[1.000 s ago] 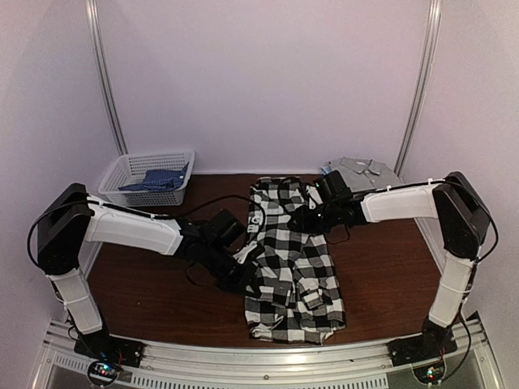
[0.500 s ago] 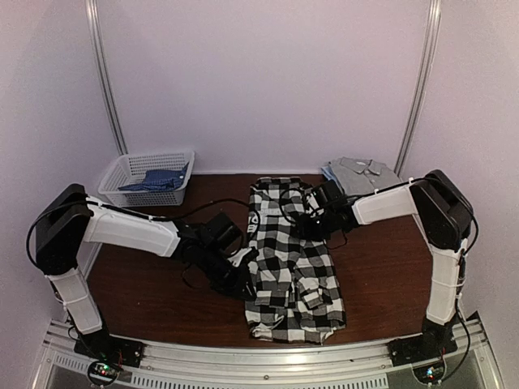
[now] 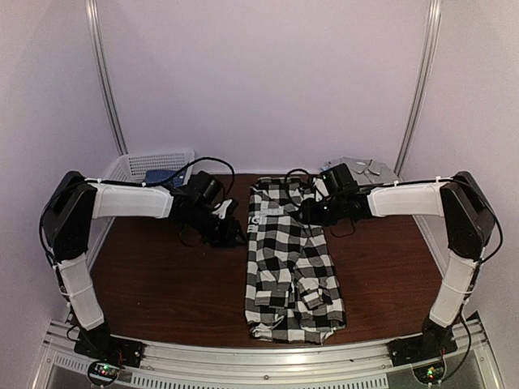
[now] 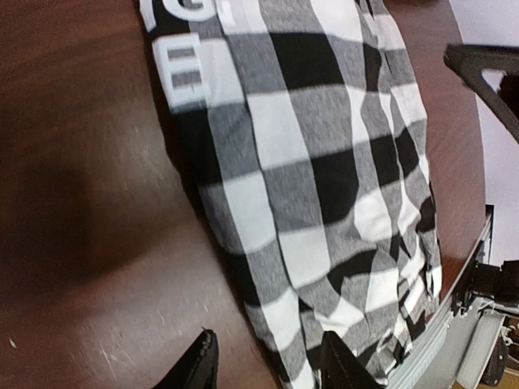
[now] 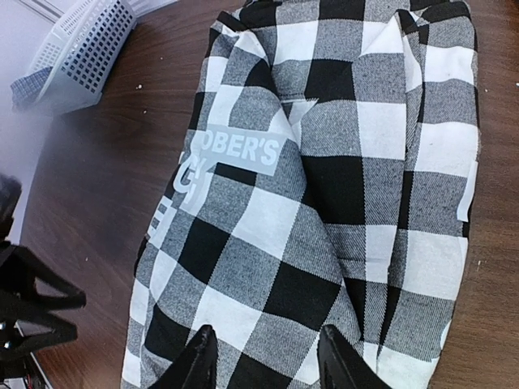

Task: Fold and stack the long sleeve shirts
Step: Move the rectangle-folded shirt to the center of the board.

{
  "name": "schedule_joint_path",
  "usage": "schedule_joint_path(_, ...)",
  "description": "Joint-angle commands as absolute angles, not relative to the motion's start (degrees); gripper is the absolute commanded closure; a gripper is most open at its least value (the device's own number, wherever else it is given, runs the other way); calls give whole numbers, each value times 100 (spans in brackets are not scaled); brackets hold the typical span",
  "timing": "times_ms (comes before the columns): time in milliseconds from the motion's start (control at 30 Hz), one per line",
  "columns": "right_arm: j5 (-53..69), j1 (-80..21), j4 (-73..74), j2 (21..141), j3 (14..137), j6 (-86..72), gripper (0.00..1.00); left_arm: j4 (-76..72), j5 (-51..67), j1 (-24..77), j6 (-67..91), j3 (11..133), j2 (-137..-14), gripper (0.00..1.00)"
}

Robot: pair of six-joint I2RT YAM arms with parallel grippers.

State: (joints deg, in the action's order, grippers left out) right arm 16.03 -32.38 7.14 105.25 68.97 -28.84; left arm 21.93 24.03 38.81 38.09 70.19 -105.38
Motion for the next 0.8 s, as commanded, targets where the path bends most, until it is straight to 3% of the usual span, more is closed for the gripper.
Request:
schedule_joint_path(0, 1532, -3227, 775, 10185, 6567, -2818, 55, 2115, 2130, 3669, 3486, 7826, -11303, 55)
schedule_joint_path(267, 1179, -3842, 949, 10010, 6665, -2764, 59, 2188, 1920, 3498, 3446, 8801, -12301, 55)
schedule_joint_path(567, 661, -4613, 1144, 10581, 7122, -2705, 66, 1833, 2466, 3498, 3558, 8855, -12670, 58)
schedule_joint_path(767, 82, -4850, 1488, 11161, 7477, -2648, 67, 1592, 2707, 3498, 3745, 8768, -12746, 78)
